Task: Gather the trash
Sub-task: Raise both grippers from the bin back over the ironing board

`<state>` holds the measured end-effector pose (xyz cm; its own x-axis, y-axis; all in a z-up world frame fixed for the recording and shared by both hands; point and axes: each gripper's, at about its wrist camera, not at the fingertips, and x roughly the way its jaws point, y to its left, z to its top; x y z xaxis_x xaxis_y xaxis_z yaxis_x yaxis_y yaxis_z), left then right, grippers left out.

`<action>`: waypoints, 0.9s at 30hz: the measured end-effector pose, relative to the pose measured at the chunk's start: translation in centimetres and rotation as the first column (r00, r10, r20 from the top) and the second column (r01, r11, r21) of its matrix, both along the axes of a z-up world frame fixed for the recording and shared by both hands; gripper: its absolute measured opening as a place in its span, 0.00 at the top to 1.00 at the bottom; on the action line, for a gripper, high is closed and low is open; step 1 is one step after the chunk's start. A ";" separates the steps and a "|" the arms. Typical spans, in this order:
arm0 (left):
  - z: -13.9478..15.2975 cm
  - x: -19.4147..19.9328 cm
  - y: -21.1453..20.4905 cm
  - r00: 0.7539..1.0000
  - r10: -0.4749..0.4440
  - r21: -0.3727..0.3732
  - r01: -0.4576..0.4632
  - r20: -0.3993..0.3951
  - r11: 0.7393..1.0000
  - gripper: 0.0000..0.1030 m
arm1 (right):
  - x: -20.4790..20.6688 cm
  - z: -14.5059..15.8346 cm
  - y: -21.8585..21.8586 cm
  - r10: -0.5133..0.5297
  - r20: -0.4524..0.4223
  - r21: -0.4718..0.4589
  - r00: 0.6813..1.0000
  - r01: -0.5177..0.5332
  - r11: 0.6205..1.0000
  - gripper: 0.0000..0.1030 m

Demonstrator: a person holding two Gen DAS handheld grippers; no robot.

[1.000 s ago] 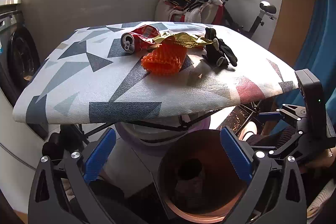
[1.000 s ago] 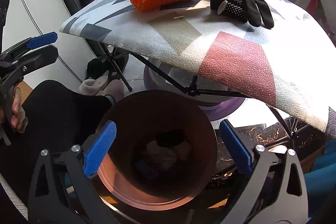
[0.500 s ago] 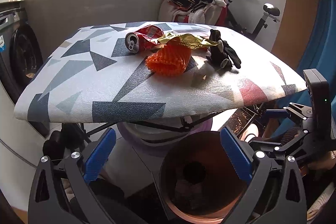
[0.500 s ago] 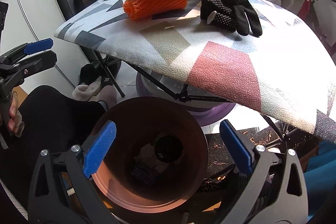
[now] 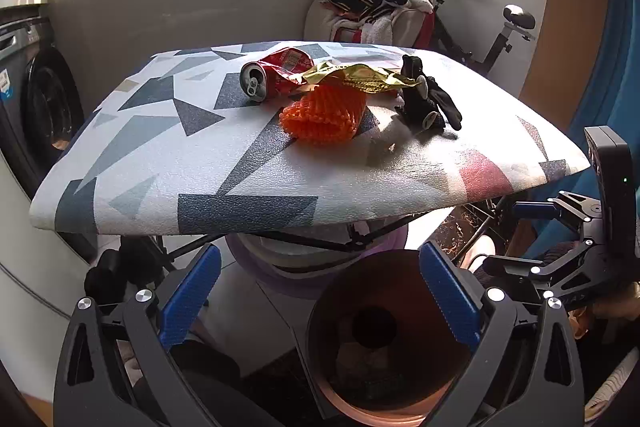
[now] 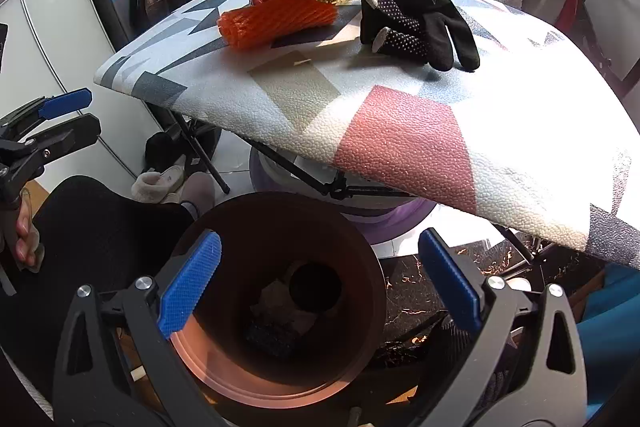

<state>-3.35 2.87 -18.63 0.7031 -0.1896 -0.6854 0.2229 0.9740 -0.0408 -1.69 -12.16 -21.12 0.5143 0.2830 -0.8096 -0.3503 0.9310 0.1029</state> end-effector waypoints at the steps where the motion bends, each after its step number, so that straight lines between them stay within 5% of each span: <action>1: 0.0 0.0 0.0 1.000 0.000 0.001 0.000 0.000 1.000 0.06 | 0.0 0.0 -0.1 -0.003 0.001 0.003 1.000 0.003 1.000 0.06; 10: -0.2 0.3 0.3 1.000 0.016 -0.006 -0.016 -0.015 1.000 0.06 | 1.0 2.2 -1.1 -0.041 0.100 -0.056 0.994 0.047 0.997 0.06; 19: -0.5 0.9 0.8 0.999 0.041 -0.024 -0.042 -0.034 0.999 0.06 | 4.0 5.3 -4.0 -0.083 0.168 -0.014 0.982 0.086 0.996 0.06; 27: -0.9 1.4 0.8 0.998 0.040 -0.026 -0.041 -0.054 0.999 0.06 | 6.6 7.1 -3.9 -0.071 0.225 -0.037 0.972 0.081 0.996 0.17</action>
<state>-2.00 3.65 -19.50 0.6727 -0.1808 -0.7175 0.1800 0.9805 -0.0783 4.89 -16.02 -13.98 0.7019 0.2016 -0.6832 -0.2879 0.9576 -0.0132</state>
